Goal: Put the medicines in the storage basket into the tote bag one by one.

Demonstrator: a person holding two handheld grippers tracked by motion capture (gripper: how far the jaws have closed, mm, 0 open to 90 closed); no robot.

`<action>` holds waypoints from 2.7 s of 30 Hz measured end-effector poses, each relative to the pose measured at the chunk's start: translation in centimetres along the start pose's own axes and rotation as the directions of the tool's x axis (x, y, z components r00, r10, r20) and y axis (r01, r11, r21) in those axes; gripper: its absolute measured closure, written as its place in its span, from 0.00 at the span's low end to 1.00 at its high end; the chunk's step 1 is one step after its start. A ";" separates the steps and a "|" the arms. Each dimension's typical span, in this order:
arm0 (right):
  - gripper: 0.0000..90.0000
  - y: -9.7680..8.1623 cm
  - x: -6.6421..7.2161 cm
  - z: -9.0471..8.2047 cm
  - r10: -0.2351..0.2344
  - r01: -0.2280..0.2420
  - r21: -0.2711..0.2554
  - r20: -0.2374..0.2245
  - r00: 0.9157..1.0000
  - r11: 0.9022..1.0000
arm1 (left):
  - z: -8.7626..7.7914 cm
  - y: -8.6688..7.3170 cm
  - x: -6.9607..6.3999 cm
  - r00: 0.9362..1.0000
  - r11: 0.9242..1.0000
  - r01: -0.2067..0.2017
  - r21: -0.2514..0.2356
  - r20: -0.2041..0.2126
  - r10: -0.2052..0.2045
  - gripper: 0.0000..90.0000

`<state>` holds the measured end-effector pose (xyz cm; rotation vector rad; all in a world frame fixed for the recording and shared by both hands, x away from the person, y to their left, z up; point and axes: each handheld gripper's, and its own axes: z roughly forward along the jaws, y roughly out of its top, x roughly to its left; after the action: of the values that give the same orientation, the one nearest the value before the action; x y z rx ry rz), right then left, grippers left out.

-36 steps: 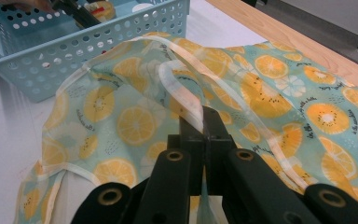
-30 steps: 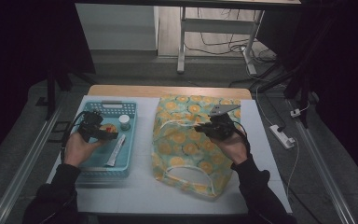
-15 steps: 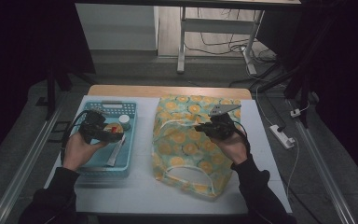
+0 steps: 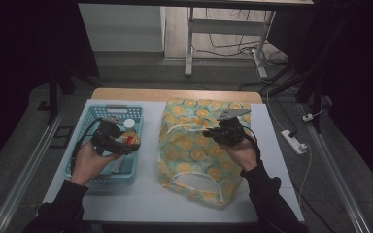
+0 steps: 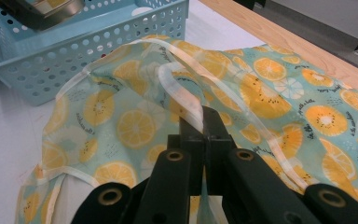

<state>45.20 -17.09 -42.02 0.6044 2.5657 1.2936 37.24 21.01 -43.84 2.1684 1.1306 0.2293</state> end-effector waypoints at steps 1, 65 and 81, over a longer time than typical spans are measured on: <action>1.00 0.0 0.0 0.0 0.000 0.000 0.000 0.000 1.000 1.000 | 0.1 0.1 -0.3 1.000 1.000 -0.007 -0.003 0.004 0.007 0.22; 1.00 0.1 0.0 -0.6 0.009 -0.009 -0.038 0.007 1.000 0.999 | 12.9 8.2 -10.8 0.948 0.976 -0.215 0.045 0.248 0.197 0.22; 1.00 0.0 0.2 -0.1 0.006 -0.006 -0.026 0.000 1.000 1.000 | 16.4 9.9 -9.4 0.969 0.983 -0.173 0.061 0.188 0.159 0.22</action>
<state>45.01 -17.13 -41.93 0.6083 2.5444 1.3268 45.26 1.78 -48.62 2.3025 0.8692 0.0580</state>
